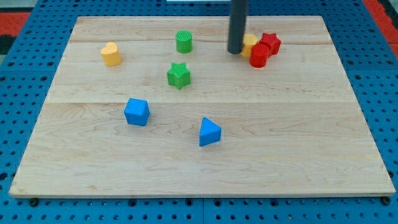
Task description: Push the yellow heart into the yellow hexagon
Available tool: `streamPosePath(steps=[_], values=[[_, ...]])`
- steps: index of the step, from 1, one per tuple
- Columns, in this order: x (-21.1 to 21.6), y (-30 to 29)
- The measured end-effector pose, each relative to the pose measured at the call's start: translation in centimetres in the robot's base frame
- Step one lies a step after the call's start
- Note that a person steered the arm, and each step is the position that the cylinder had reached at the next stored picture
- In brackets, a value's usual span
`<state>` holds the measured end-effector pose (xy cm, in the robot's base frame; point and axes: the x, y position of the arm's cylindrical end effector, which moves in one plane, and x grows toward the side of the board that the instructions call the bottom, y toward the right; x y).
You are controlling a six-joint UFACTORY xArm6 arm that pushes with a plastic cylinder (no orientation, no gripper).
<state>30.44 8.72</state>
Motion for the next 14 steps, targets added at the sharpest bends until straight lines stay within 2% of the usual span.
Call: streamPosePath(steps=[1,2,3,4,5,6,7,8,9,11,12,14], values=[[0.6,-6.4],[1.1,-16.0],[5.9,-21.6],[5.0,-29.2],[0.5,-37.2],[-0.1,-32.3],[2.5,-29.7],[2.2,-24.1],[-0.3,-19.8],[-3.1,-20.2],[-0.6,-17.1],[-0.3,-10.6]])
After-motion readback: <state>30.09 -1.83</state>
